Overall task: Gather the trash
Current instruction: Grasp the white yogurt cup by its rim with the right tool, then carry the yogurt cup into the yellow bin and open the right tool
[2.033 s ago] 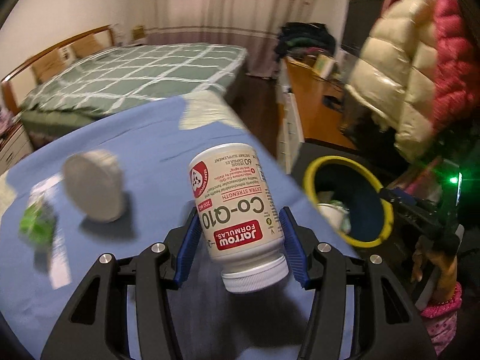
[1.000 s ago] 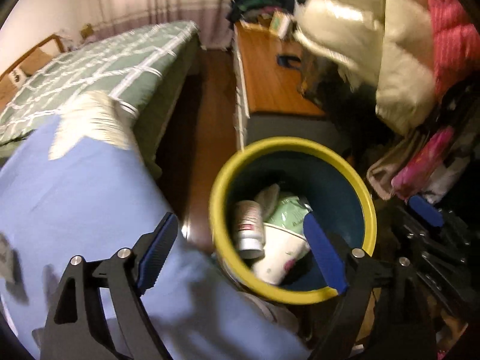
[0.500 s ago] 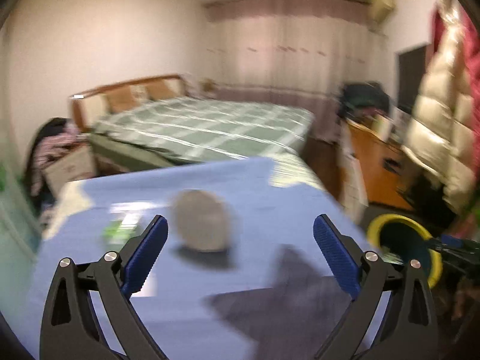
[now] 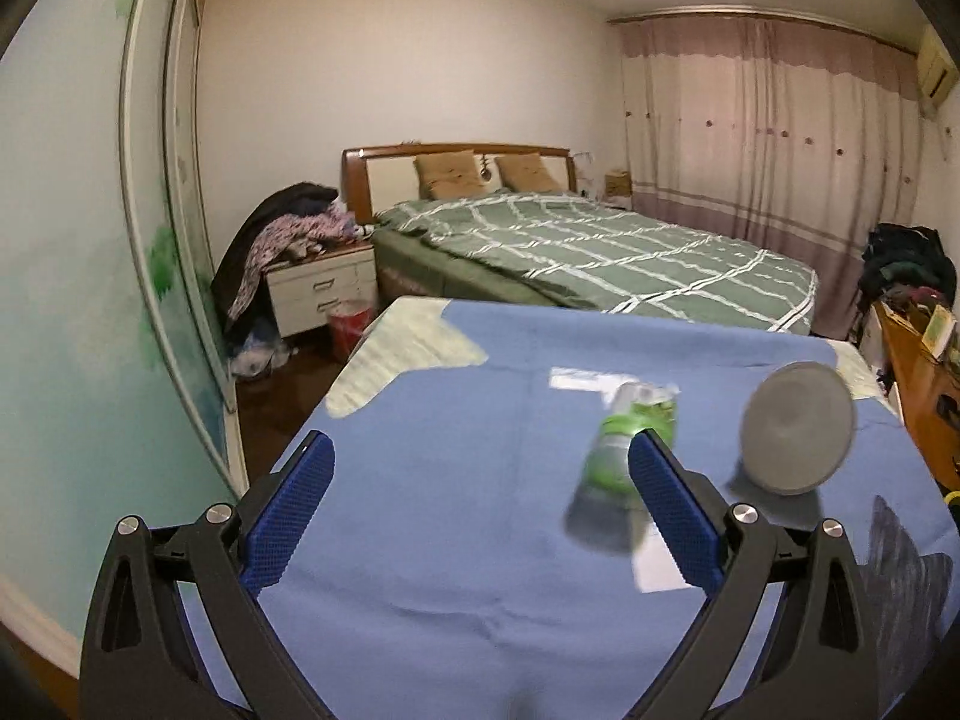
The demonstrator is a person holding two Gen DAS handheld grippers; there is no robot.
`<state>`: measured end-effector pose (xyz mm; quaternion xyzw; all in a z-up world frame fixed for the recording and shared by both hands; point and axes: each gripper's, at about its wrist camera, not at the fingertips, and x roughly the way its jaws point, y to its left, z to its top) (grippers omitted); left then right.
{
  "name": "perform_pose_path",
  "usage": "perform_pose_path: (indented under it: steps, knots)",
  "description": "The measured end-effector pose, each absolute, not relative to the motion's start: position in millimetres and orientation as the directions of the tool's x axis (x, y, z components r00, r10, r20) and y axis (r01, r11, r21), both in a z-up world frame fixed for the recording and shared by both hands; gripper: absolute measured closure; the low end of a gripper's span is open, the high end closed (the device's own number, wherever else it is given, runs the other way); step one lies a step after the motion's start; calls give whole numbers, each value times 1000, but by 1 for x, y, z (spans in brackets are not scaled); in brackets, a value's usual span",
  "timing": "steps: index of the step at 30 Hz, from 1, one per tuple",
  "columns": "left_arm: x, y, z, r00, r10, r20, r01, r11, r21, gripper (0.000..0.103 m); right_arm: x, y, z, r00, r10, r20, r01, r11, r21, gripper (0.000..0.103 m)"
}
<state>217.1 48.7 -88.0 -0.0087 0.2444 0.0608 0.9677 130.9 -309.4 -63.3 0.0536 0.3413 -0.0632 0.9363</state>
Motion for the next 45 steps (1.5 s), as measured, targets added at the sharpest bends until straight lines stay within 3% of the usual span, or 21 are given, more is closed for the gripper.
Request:
perform_pose_path:
  steps: [10, 20, 25, 27, 30, 45]
  knots:
    - [221, 53, -104, 848, 160, -506, -160, 986, 44, 6, 205, -214, -63, 759, 32, -650, -14, 999, 33, 48]
    - [221, 45, -105, 840, 161, -518, -162, 986, 43, 6, 259, -190, -91, 719, -3, -695, 6, 1000, 2, 48]
    - [217, 43, -103, 840, 156, -519, -157, 987, 42, 6, 272, -191, -95, 717, -11, -697, 21, 1000, 6, 62]
    - [216, 42, -103, 841, 156, -519, -156, 987, 44, 6, 274, -190, -97, 715, -14, -699, 20, 1000, 0, 80]
    - [216, 42, -104, 839, 154, -521, -154, 987, 44, 6, 274, -191, -99, 714, -15, -700, 20, 1000, -1, 97]
    - [214, 39, -104, 843, 143, -519, -141, 989, 43, 6, 197, -261, -67, 756, -17, -654, 83, 994, 70, 98]
